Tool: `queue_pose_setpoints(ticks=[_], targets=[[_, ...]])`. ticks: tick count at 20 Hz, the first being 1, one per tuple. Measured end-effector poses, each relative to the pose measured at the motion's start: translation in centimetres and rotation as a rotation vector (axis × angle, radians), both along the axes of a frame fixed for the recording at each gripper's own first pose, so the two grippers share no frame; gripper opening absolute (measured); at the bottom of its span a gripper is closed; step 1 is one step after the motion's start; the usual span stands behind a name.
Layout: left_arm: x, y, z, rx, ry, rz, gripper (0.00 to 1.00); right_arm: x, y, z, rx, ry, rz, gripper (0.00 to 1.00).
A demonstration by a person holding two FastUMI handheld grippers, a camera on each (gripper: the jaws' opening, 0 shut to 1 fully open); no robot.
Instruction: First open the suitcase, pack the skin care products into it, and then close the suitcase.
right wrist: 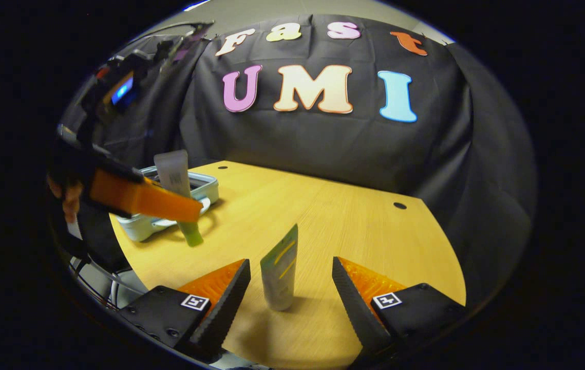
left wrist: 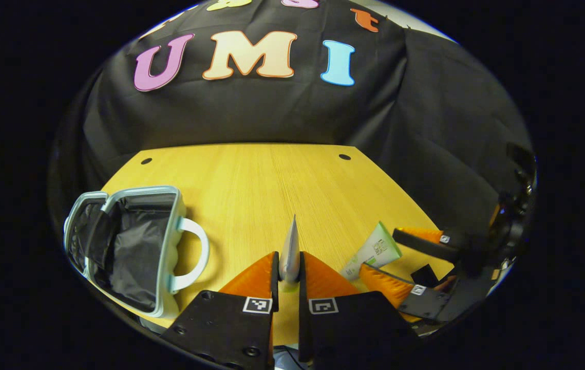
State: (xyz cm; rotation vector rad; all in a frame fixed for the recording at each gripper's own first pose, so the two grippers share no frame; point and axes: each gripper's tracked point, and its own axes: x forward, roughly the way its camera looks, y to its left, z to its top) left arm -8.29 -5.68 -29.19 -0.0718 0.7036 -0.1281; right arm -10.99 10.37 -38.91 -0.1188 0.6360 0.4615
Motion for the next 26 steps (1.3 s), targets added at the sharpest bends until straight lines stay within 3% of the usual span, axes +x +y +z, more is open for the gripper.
queue_pose_setpoints(ticks=[2,4,6,7,9,14,17,21,26], targets=[[-1.0,0.7,0.9,0.002,0.002,0.027,0.11,-0.3,0.5,-1.2,0.01,0.005,0.009,0.98],[-2.1,1.7,1.5,0.001,0.017,0.061,0.11,-0.2,1.0,-2.1,0.022,0.014,0.011,0.89],[-3.1,2.7,1.9,0.012,0.027,0.092,0.12,0.0,1.2,-2.4,0.023,0.015,-0.001,0.7],[-3.6,3.4,1.9,0.025,0.033,0.112,0.12,-0.1,1.5,-2.4,0.025,0.023,-0.001,0.41],[-4.6,4.8,1.9,0.039,0.048,0.148,0.12,0.2,1.8,-2.5,0.036,0.046,-0.006,0.28],[-6.1,9.5,1.5,0.039,0.086,0.21,0.11,1.3,2.8,-0.3,0.049,0.068,-0.004,0.24],[-6.1,13.2,1.8,0.054,0.113,0.207,0.12,2.4,4.2,2.5,0.076,0.06,-0.036,0.24],[-5.7,19.5,0.3,0.139,0.193,0.203,0.12,3.4,8.1,6.1,0.136,0.053,-0.065,0.22],[-5.3,24.2,-4.2,0.132,0.299,0.199,0.12,3.4,13.4,9.4,0.189,0.062,-0.044,0.24]])
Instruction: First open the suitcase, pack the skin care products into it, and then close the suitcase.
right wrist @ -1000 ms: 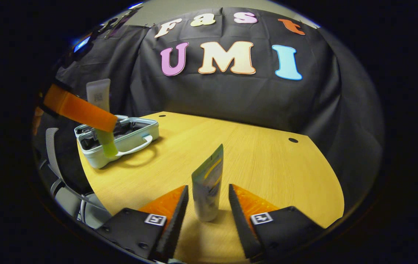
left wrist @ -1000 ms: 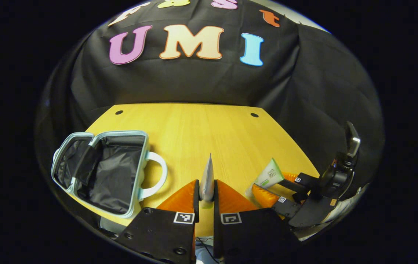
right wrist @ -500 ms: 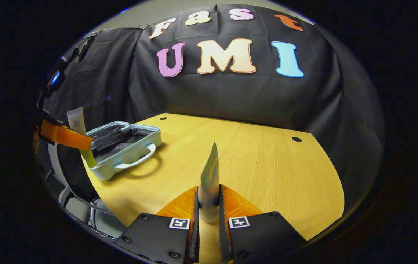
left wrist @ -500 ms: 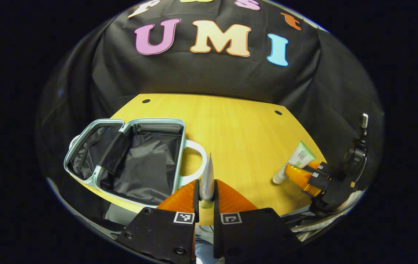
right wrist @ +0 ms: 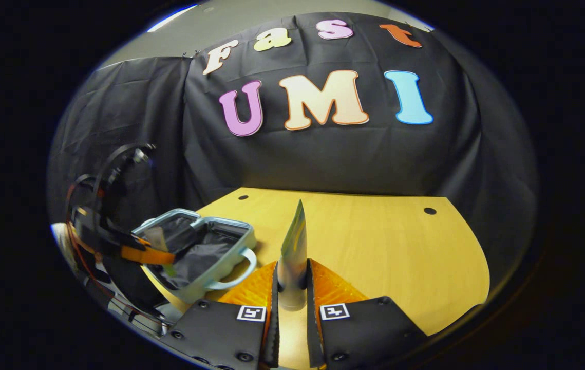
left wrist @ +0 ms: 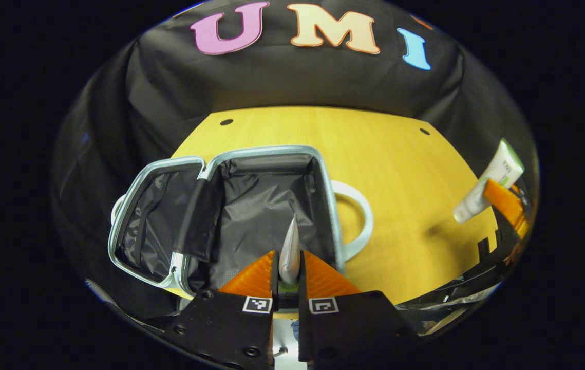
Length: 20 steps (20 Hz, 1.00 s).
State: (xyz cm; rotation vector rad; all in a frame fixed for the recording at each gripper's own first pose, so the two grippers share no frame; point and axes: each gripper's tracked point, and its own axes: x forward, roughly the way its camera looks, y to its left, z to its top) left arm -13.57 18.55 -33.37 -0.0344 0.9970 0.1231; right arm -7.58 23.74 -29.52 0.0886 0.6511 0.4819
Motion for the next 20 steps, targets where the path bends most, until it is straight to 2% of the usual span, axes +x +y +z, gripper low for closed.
queue_pose_setpoints(ticks=[5,7,11,13,15,18,19,20], targets=[[-0.2,2.1,-3.9,-0.045,0.074,-0.018,0.12,-1.4,6.5,1.8,0.088,0.054,0.07,0.24],[0.0,2.5,-4.8,-0.061,0.082,-0.035,0.12,-1.7,8.9,1.6,0.09,0.067,0.099,0.24],[1.5,3.2,-5.1,-0.1,0.038,-0.063,0.13,-3.1,13.3,-0.3,0.104,0.147,0.147,0.24],[2.0,3.6,-4.9,-0.128,0.008,-0.074,0.18,-3.7,15.5,-1.6,0.112,0.196,0.159,0.24],[2.4,3.2,-4.0,-0.186,-0.025,-0.086,0.3,-4.3,17.2,-3.0,0.111,0.237,0.159,0.24],[2.9,4.4,-2.0,-0.201,-0.085,-0.107,0.74,-5.5,19.7,-5.2,0.119,0.315,0.153,0.24],[3.0,4.9,-1.2,-0.199,-0.105,-0.108,0.75,-6.0,20.6,-6.0,0.12,0.343,0.155,0.24],[3.2,5.5,-0.4,-0.199,-0.125,-0.106,0.82,-6.6,21.3,-6.8,0.119,0.375,0.158,0.24]])
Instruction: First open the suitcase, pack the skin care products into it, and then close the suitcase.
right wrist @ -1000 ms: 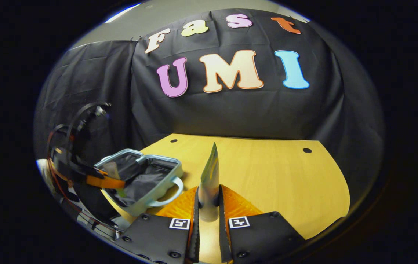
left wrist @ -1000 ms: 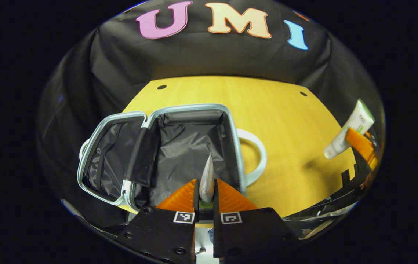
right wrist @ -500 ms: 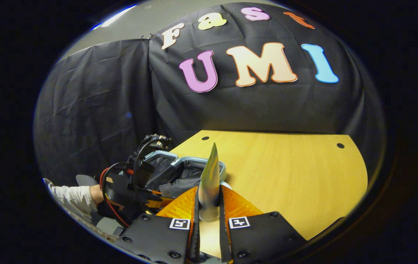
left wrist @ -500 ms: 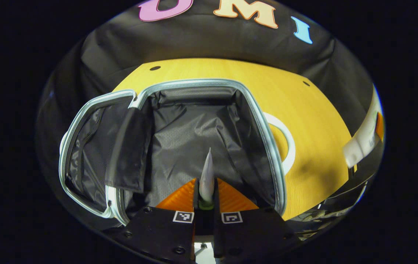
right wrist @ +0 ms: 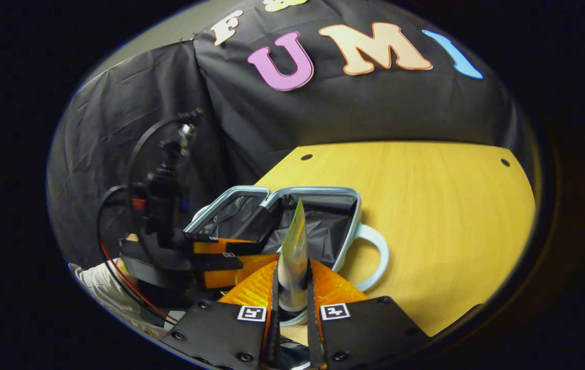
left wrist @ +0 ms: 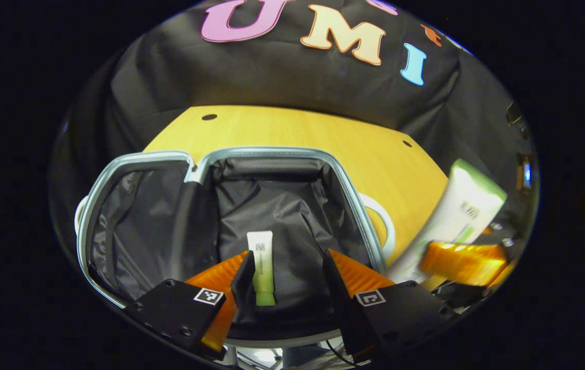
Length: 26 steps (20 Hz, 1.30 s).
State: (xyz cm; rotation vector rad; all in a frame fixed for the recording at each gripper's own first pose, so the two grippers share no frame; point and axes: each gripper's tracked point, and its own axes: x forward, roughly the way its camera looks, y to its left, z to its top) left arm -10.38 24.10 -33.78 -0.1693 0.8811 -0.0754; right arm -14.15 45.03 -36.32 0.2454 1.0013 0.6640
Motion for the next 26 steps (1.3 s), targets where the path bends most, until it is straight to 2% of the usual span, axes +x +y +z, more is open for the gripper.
queue_pose_setpoints(ticks=[1,3,6,7,9,10,11,13,14,15,16,18,20,23,26], targets=[[0.0,0.7,0.8,-0.001,-0.016,0.008,0.79,-0.5,0.6,-0.9,-0.007,0.029,0.005,0.24],[0.0,2.7,2.3,0.004,-0.045,0.032,0.8,-1.7,1.9,-3.0,-0.032,0.078,0.02,0.24],[-0.5,6.4,4.0,0.03,-0.075,0.088,0.87,-2.5,2.9,-5.3,-0.085,0.12,0.022,0.24],[-0.7,7.8,4.4,0.039,-0.083,0.109,0.88,-2.9,2.7,-5.9,-0.105,0.135,0.015,0.21],[-0.9,10.9,5.0,0.061,-0.095,0.159,0.88,-2.6,2.9,-6.0,-0.106,0.141,-0.015,0.29],[-1.6,12.7,5.3,0.073,-0.094,0.192,0.92,-2.2,3.1,-6.2,-0.109,0.134,-0.022,0.3],[-2.1,14.3,5.5,0.085,-0.096,0.22,0.89,-1.8,2.7,-5.8,-0.116,0.117,-0.028,0.24],[-2.3,17.7,5.6,0.106,-0.101,0.28,0.93,-1.0,3.5,-5.5,-0.096,0.079,-0.033,0.36],[-2.9,19.3,5.4,0.118,-0.099,0.307,0.96,-0.8,3.6,-4.7,-0.08,0.063,-0.035,0.39],[-3.1,20.5,5.6,0.131,-0.1,0.326,0.96,-0.5,3.7,-4.1,-0.066,0.044,-0.04,0.56],[-3.5,21.9,6.0,0.149,-0.098,0.346,0.95,0.1,3.7,-3.7,-0.06,0.015,-0.048,0.67],[-3.9,24.7,6.5,0.178,-0.099,0.383,0.96,1.0,3.1,-1.7,-0.049,-0.046,-0.061,1.0],[-4.3,27.4,6.7,0.203,-0.1,0.422,0.96,2.1,2.4,-0.3,-0.05,-0.105,-0.074,0.98],[-5.0,31.7,6.6,0.239,-0.088,0.489,0.96,4.8,0.6,2.9,-0.037,-0.203,-0.142,0.98],[-5.4,35.3,5.2,0.244,-0.045,0.531,0.96,7.1,-2.2,4.6,-0.069,-0.271,-0.211,0.98]])
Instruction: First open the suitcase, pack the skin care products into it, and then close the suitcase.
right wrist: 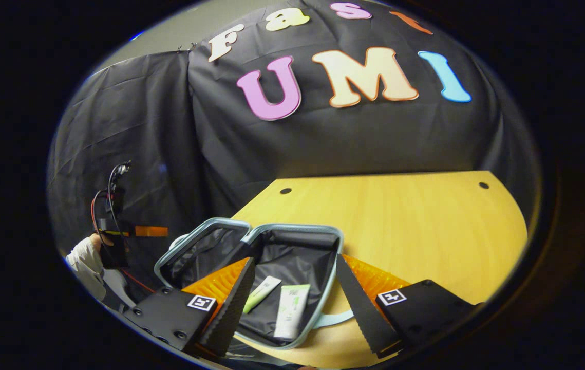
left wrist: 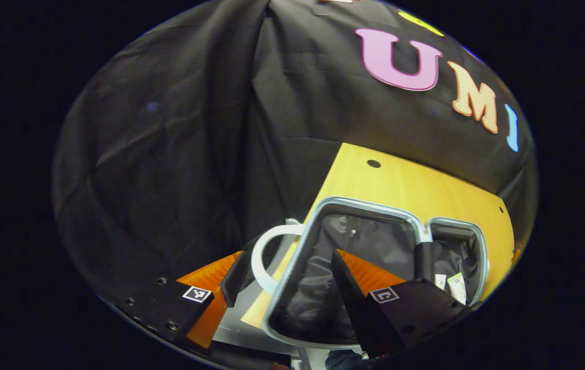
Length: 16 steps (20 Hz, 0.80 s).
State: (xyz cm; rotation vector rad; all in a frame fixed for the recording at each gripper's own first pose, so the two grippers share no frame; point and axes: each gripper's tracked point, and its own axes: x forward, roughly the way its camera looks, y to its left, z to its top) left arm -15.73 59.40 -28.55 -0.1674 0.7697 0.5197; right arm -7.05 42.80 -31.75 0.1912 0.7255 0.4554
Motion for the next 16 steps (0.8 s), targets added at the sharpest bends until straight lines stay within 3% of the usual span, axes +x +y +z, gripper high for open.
queue_pose_setpoints(ticks=[4,7,9,10,12,13,16], targets=[[0.7,4.1,-3.5,-0.025,0.075,0.031,0.96,1.8,-4.4,0.1,-0.063,-0.028,-0.099,0.98],[1.1,5.5,-6.5,-0.124,0.123,0.038,0.95,1.7,-7.2,-0.3,-0.117,-0.011,-0.161,0.98],[1.2,5.6,-8.2,-0.192,0.14,0.04,0.86,1.7,-8.3,-0.5,-0.14,-0.003,-0.186,0.98],[1.2,5.9,-8.7,-0.212,0.151,0.048,0.76,1.7,-8.5,-0.4,-0.139,-0.002,-0.197,0.98],[1.4,6.1,-10.3,-0.23,0.169,0.055,0.72,1.7,-9.2,-0.2,-0.146,0.0,-0.215,0.98],[1.4,6.1,-10.9,-0.236,0.184,0.059,0.64,1.7,-9.5,-0.3,-0.151,0.002,-0.223,0.98],[1.5,6.3,-11.8,-0.221,0.225,0.065,0.26,1.5,-9.8,-0.4,-0.144,0.014,-0.227,0.98]])
